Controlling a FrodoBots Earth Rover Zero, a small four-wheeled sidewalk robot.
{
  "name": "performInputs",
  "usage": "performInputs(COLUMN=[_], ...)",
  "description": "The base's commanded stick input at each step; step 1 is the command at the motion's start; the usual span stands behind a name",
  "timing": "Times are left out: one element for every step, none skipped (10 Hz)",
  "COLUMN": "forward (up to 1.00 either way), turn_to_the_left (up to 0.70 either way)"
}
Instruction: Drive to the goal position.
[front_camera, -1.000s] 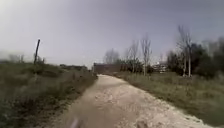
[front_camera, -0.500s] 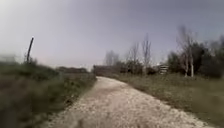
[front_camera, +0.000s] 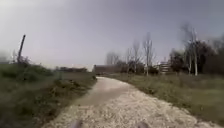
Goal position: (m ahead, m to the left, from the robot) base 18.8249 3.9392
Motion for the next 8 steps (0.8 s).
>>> performInputs(forward=[1.00, 1.00, 1.00, 1.00, 1.00, 1.00, 1.00, 1.00], turn_to_the_left=[0.00, 0.00, 0.00, 0.00, 0.00, 0.00, 0.00, 0.00])
